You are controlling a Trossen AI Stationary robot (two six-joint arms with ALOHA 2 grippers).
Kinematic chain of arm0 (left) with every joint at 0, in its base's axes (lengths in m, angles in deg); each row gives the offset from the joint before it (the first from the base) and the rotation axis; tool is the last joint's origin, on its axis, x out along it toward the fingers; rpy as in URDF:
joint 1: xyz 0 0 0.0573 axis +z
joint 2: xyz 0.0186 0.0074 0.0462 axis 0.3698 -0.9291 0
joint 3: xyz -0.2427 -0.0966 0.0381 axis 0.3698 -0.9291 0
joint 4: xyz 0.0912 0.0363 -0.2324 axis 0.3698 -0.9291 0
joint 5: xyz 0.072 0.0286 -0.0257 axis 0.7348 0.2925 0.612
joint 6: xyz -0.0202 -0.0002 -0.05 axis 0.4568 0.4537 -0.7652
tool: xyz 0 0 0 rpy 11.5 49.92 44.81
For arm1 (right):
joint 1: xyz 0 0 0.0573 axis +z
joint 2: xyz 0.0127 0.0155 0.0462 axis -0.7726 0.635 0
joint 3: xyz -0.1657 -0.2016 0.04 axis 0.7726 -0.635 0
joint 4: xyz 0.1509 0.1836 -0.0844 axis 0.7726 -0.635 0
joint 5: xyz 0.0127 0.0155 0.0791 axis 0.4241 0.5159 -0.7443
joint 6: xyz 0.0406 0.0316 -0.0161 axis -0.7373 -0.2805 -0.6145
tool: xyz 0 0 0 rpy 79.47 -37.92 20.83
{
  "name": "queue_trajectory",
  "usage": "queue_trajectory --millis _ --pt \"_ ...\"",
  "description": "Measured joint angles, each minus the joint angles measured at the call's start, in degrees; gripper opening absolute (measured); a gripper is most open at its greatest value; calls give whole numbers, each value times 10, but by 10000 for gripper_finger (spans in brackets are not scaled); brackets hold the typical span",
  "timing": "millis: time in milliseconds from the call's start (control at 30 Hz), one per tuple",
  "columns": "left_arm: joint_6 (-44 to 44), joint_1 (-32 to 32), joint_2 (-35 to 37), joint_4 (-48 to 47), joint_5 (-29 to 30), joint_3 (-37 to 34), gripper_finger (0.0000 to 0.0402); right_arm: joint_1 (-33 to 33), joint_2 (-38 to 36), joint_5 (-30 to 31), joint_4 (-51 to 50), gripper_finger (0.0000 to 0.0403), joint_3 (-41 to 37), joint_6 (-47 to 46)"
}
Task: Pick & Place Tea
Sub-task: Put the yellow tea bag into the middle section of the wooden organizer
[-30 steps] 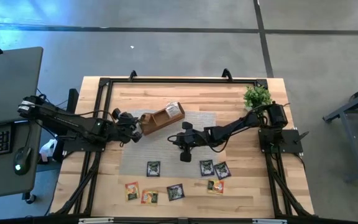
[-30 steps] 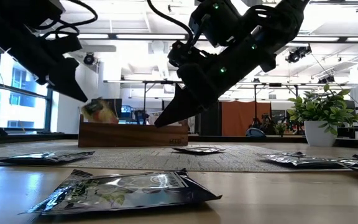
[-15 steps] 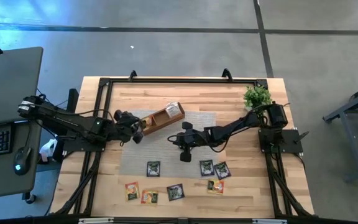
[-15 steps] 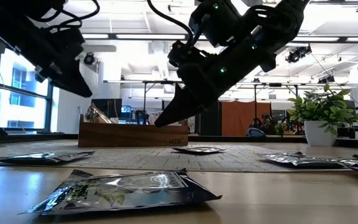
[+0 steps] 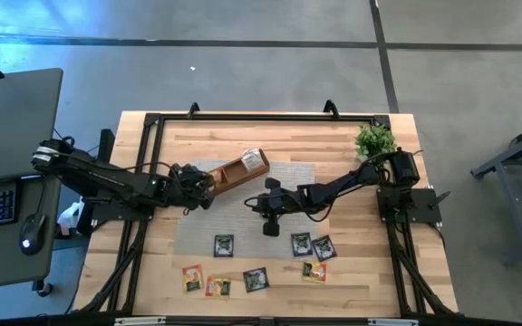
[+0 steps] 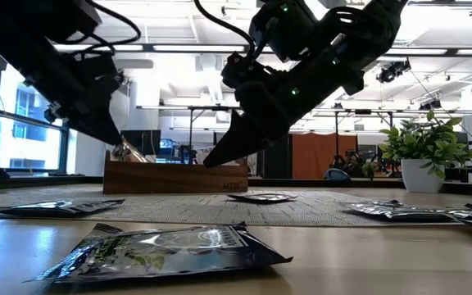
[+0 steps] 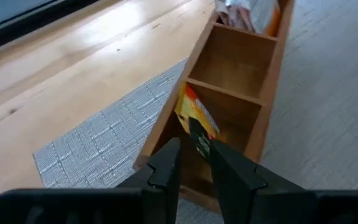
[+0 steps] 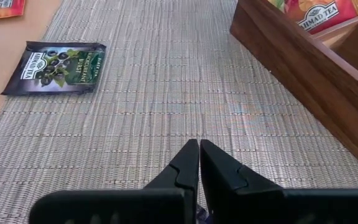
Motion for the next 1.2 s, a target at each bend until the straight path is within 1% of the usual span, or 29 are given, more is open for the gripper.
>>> queue_trajectory --millis 100,267,367,467,500,633,733,800,900,1033,1100,1167,1200 --pt "4 28 -10 22 -23 0 85 0 0 0 0 12 0 0" --pt "37 75 -25 42 -65 0 83 0 0 0 -1 12 0 0" --pt "48 92 -25 47 -86 0 60 0 0 0 -2 12 0 0" --pt "64 95 -25 56 -106 0 16 0 0 0 -3 12 0 0" --pt "65 94 -24 58 -108 0 8 0 0 0 -3 12 0 1" --pt "72 94 -11 68 -120 5 15 0 0 0 -3 12 0 3" --pt "104 94 -8 64 -120 37 4 0 0 0 -3 12 0 3" --pt "147 94 -8 61 -120 65 3 0 0 0 -3 12 0 3" --pt "219 98 -8 24 -124 118 3 0 0 0 -3 12 0 3" --pt "277 138 -43 -42 -207 189 1 0 0 0 -3 12 0 3" --pt "305 163 -65 -72 -219 219 1 0 0 0 -3 12 0 3" --pt "338 192 -92 -86 -225 250 1 0 0 0 -3 12 0 3" --pt "354 206 -108 -91 -237 262 1 0 0 0 -3 12 0 3"
